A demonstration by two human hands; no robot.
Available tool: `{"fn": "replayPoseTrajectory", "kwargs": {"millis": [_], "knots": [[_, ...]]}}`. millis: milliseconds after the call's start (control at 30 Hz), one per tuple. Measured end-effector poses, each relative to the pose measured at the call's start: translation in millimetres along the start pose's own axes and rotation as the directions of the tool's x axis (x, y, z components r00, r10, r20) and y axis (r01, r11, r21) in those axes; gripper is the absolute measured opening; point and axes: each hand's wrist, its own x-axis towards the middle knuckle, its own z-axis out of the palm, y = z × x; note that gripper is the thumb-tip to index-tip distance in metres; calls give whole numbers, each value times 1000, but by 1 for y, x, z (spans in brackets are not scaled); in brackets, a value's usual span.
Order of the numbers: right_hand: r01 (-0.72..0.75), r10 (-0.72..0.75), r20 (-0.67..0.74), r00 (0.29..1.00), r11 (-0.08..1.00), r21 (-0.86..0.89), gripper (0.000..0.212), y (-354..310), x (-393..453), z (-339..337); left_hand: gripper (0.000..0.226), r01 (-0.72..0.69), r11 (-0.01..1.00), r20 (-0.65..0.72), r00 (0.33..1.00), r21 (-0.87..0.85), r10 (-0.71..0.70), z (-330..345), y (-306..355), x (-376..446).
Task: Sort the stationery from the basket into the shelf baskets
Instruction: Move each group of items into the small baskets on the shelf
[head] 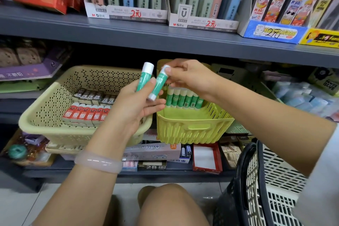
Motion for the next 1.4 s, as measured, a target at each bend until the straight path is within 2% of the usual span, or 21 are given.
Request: {"fn": "replayPoseTrajectory", "kwargs": {"millis": [100,133,167,233,267,333,533,667,767,800,833,867,900,933,967,1067,1200,1267,1300,1333,1400], "knots": [[-29,30,-242,970,1000,11,9,7,7,-18,7,-37,994,-99,994,102,47,-9,0,3],[-80,54,-275,960,993,-84,6,11,9,-23,5,-44,990,-120,991,134,60,-13,0,4],[-148,73,-270,960,952,-269,4,16,11,-26,7,-43,987,-127,990,156,63,-15,0,5],[-204,98,-189,977,690,-695,11,30,13,-26,9,-27,983,-118,992,181,49,-17,-2,5],[-177,97,-149,984,556,-812,17,36,15,-23,9,-18,981,-113,993,192,40,-17,-3,5],[-125,72,-104,992,447,-886,24,44,20,-14,7,-7,981,-115,993,195,30,-15,-3,6],[-114,84,-89,992,364,-924,23,53,31,-4,12,49,996,-137,990,75,-38,-10,2,7],[-95,63,-76,995,370,-924,29,51,30,-6,17,45,998,-126,991,47,-39,-9,4,6],[-86,-5,-93,996,338,-937,25,38,25,-11,12,-45,976,-122,990,215,72,-9,0,6],[-88,-43,-115,992,405,-910,25,33,24,-12,10,-70,962,-120,987,264,105,-9,-1,5],[-88,-62,-149,987,569,-818,26,27,22,-10,9,-87,951,-122,984,297,128,-8,-2,5],[-78,-44,-179,983,780,-621,25,20,18,-7,11,-100,943,-124,981,319,146,-8,-3,5],[-62,0,-170,985,930,-363,22,14,15,-3,13,-112,936,-124,979,335,162,-8,-4,5],[-45,25,-123,992,985,-164,18,9,11,0,15,-127,930,-119,977,346,178,-7,-5,5],[-34,29,-68,997,996,-77,15,6,8,3,16,-143,925,-109,975,351,193,-6,-6,5],[-38,38,24,999,999,-13,14,3,3,8,15,-189,914,-68,971,358,228,-3,-6,2],[-57,70,-113,991,992,112,7,4,2,-5,13,-226,895,-60,962,386,268,-3,-4,0],[-93,106,-240,965,993,67,13,9,3,-19,18,-234,871,-46,959,431,280,-4,-4,0],[-134,118,-296,948,990,-34,18,13,4,-26,20,-233,860,-36,960,454,279,-5,-5,0],[-191,121,-337,934,964,-185,22,17,4,-32,22,-229,851,-27,961,473,274,-6,-5,-1],[-287,119,-335,935,807,-515,26,27,6,-38,23,-222,839,-18,964,496,265,-6,-6,-1]]}}
